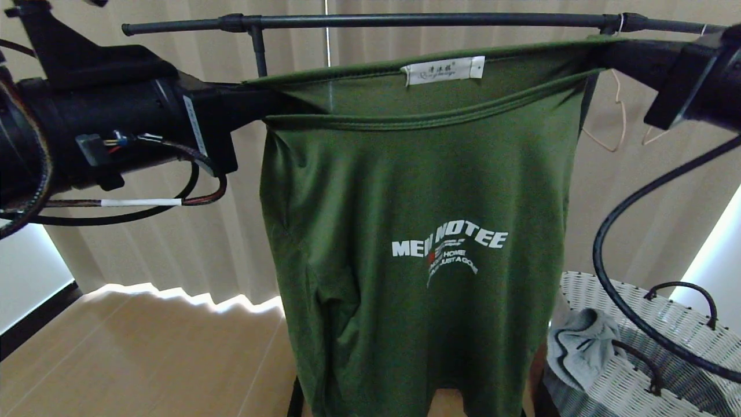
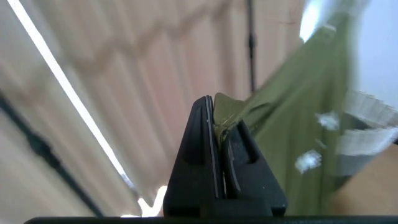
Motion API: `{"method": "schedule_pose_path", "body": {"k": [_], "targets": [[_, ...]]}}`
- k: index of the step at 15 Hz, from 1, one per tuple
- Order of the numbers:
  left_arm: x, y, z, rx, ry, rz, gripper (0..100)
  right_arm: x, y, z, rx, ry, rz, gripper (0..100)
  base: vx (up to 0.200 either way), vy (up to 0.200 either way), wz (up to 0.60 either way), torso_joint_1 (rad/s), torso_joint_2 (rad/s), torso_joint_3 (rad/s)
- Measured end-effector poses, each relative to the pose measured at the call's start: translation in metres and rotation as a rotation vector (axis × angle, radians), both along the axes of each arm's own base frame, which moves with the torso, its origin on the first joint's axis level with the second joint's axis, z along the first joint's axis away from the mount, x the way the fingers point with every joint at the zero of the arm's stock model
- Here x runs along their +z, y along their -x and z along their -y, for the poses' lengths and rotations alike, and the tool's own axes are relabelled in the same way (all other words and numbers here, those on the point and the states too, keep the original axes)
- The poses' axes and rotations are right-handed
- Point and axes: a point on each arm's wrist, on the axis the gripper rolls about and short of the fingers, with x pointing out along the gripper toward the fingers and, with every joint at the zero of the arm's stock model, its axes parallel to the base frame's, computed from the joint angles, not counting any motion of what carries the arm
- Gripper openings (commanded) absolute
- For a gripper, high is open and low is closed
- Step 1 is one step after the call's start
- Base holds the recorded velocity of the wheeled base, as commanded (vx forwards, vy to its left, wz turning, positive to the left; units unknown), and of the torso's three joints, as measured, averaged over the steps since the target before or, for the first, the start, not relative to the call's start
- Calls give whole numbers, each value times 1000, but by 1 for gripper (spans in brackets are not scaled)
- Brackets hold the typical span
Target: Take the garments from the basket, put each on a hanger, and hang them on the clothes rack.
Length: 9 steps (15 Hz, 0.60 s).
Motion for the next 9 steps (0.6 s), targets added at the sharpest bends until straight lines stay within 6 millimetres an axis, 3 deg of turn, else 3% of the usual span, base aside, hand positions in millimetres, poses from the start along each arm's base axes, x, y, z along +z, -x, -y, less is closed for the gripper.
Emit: {"method": "schedule_pose_path", "body": {"k": [3, 9], "targets": [[-7, -7, 4, 8, -14, -24, 0, -21, 12, 4, 5, 68, -22, 0, 0, 0, 0, 0, 0, 0], [-11, -10, 7, 3, -20, -35, 0, -23, 14, 5, 8, 71, -26, 0, 0, 0, 0, 0, 0, 0]]}}
